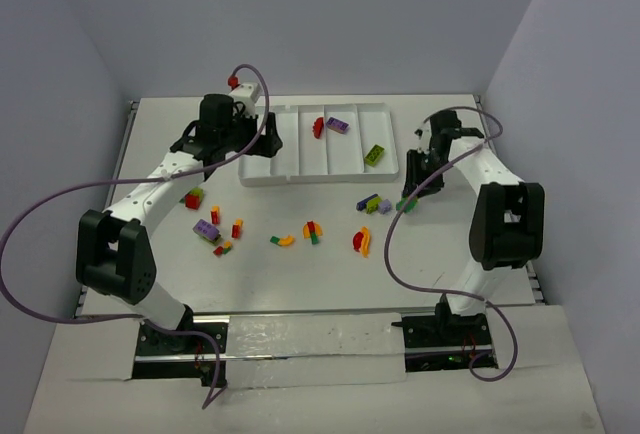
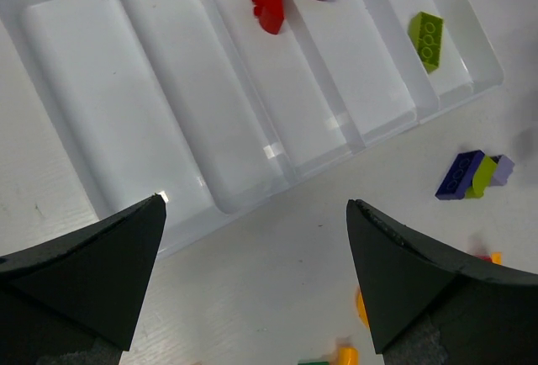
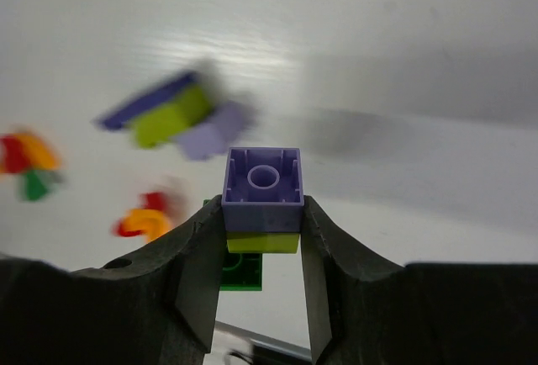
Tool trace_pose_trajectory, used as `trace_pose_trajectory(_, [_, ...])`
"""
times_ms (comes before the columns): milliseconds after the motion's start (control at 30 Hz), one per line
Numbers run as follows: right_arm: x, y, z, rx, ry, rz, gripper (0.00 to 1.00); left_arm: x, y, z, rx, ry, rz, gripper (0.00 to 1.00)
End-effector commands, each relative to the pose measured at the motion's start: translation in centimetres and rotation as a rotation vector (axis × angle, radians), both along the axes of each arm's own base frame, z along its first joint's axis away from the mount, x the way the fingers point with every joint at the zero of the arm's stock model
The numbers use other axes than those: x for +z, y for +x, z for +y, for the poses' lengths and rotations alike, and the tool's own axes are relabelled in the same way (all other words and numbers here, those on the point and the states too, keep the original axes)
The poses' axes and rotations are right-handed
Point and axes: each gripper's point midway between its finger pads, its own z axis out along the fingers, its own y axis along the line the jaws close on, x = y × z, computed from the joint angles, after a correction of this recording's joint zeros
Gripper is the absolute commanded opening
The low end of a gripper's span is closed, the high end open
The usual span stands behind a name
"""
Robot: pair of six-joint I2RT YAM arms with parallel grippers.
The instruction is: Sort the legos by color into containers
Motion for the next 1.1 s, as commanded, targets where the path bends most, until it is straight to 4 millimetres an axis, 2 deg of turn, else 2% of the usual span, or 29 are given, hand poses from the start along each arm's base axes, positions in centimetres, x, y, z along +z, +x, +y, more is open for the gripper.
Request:
trace_pose_trajectory(0, [11.5, 4.9, 5.5, -0.021, 0.348, -0.342, 0.00, 5.7, -0.9, -3.6, -0.198, -0.050, -0.185, 0.99])
trace_pose_trajectory(33, [12.7, 5.5, 6.3, -0.049, 0.406, -0.356, 0.00, 6.0, -1.5, -4.3, -0.244, -0.051, -0.184, 0.99])
trace_pose_trajectory(100, [13.6, 5.9, 7.7, -0.108, 0.522, -0.314, 0.00, 6.8, -2.4, -5.8, -0.336, -0.030, -0.214, 0.96])
trace_pose_trajectory(167, [13.4, 6.0, 8.7, -0.175, 0.615, -0.235, 0.00, 7.2, -3.9, -7.7, -0.451, -0.004, -0.237, 0.91])
trace_pose_trajectory(267, [11.6, 5.0, 10.7, -0.332, 0.799, -0.011, 0.00, 7.5, -6.0, -10.4, -0.566, 0.027, -0.274, 0.88])
trace_pose_trajectory(300, [11.6, 5.0, 11.1, -0.342, 0.843, -0.004, 0.00, 7.4, -6.4, -10.9, -0.583, 0.032, -0.278, 0.88])
trace_pose_trajectory(433, [11.2, 3.6, 12.3, -0.390, 0.997, 0.104, 0.00, 6.8, -8.7, -14.4, -0.691, 0.118, -0.340, 0.82])
trace_pose_trajectory(600, [11.9, 2.5, 13.0, -0.413, 1.098, 0.202, 0.00, 4.1, -11.9, -17.8, -0.846, 0.285, -0.407, 0.79])
trace_pose_trajectory(667, [12.0, 2.1, 13.1, -0.445, 1.130, 0.246, 0.00, 3.3, -12.5, -18.5, -0.877, 0.319, -0.417, 0.79])
trace_pose_trajectory(833, [10.4, 1.2, 13.2, -0.491, 1.152, 0.305, 0.00, 2.5, -13.3, -20.0, -0.921, 0.392, -0.472, 0.79])
trace_pose_trajectory(933, [9.8, 1.2, 13.2, -0.497, 1.140, 0.320, 0.00, 1.9, -13.2, -20.6, -0.925, 0.440, -0.505, 0.80])
trace_pose_trajectory(1067, [9.9, 1.0, 13.3, -0.487, 1.147, 0.331, 0.00, 1.5, -12.8, -21.3, -0.912, 0.478, -0.548, 0.81])
